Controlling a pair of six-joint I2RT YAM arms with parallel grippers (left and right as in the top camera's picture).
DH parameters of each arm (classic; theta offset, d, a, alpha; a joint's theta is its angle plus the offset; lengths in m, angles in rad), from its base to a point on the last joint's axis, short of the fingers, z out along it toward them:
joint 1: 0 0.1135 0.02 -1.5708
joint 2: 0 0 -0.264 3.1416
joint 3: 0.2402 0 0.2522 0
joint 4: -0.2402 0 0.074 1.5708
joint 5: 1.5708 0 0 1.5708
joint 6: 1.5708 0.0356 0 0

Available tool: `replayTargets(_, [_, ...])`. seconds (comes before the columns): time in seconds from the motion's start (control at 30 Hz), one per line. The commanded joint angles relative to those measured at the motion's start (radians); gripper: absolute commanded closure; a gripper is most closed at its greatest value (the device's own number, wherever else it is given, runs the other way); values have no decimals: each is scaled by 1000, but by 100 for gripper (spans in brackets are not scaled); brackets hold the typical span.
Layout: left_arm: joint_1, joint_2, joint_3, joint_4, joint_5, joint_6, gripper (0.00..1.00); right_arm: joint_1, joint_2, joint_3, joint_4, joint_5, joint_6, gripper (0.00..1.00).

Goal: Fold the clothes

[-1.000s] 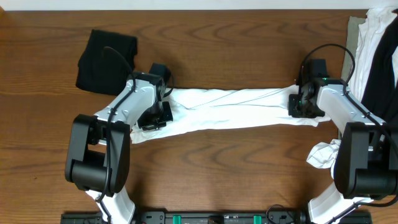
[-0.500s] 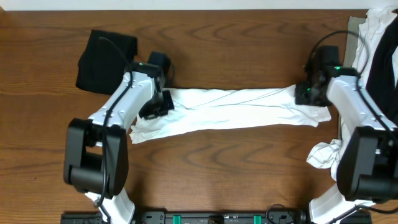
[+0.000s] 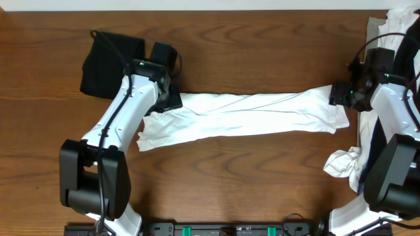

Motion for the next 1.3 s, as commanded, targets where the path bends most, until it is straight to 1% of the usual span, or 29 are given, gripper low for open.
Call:
replayTargets(0.0, [24, -1, 6, 3, -82, 36, 23, -14, 23, -32, 33, -61, -50, 29])
replayTargets(0.07, [41, -1, 6, 10, -82, 36, 16, -14, 41, -38, 47, -64, -50, 28])
replayTargets(0.17, [71, -1, 6, 19, -81, 38, 12, -14, 73, -41, 58, -60, -50, 28])
replayTargets(0.27, [101, -1, 6, 21, -76, 76, 11, -14, 113, -42, 79, -60, -50, 28])
replayTargets(0.37, [123, -1, 6, 22, -65, 81, 11, -14, 152, -42, 88, -61, -50, 27])
replayTargets(0.43, [134, -1, 6, 25, -47, 82, 11, -14, 177, -42, 90, -61, -50, 29])
replayTargets(0.47, [137, -1, 6, 25, -47, 82, 11, -14, 189, -42, 91, -61, -50, 32])
replayTargets(0.53, [144, -1, 6, 26, -47, 82, 11, -14, 206, -42, 91, -61, -49, 45])
replayTargets(0.6, [148, -1, 6, 29, -47, 82, 11, -14, 217, -42, 87, -62, -49, 58])
replayTargets(0.63, [150, -1, 6, 30, -47, 82, 11, -14, 219, -42, 86, -64, -49, 69])
replayTargets(0.67, [151, -1, 6, 31, -47, 82, 11, -14, 219, -42, 84, -64, -49, 74])
replayTargets(0.77, [155, -2, 6, 32, -48, 89, 11, -14, 219, -42, 84, -63, -49, 83])
replayTargets(0.87, [160, -3, 6, 32, -48, 92, 11, -18, 219, -42, 88, -52, -49, 99])
replayTargets(1.07, [186, -18, 6, 36, -47, 92, 11, -53, 219, -24, 99, -52, -49, 99])
replayTargets(1.27, [202, -43, 6, 39, -47, 92, 11, -106, 214, 57, 21, -52, -49, 99])
